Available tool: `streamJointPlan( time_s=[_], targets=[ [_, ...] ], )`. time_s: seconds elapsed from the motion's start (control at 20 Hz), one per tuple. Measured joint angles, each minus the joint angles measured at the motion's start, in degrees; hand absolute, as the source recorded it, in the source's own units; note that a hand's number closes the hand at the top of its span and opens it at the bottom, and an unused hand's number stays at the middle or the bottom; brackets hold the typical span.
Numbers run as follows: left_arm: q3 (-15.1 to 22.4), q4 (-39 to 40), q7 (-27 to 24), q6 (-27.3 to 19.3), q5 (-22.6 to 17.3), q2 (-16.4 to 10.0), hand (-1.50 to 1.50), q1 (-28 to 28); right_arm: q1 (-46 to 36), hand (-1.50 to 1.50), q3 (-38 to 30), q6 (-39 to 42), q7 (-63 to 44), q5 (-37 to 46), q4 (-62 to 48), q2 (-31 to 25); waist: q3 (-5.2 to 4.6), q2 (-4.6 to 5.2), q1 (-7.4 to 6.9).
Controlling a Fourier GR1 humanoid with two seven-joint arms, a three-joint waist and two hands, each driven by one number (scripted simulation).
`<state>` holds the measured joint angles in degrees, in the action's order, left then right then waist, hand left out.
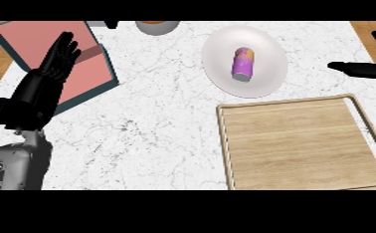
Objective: Pick the can from the tray and place it in the plate
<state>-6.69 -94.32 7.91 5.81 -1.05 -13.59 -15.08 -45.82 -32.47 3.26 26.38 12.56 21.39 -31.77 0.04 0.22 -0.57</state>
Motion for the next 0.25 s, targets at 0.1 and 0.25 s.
streamJointPlan(
  time_s=[0.1, 0.25],
  targets=[
    [-0.5, 1.1, -0.3, 0.2, 0.0, -0.3, 0.00, -0.8, 1.2, -1.50, 0.3, 1.7, 0.9, -0.5, 0.2, -1.3, 0.02, 0.02, 0.08],
    [-0.1, 0.9, -1.0, 0.3, 0.4, 0.3, 0.00, 0.3, 2.8, -1.50, 0.5, 2.4, 2.8, -0.9, 0.3, -2.9, 0.01, 0.03, -0.03]
  ],
)
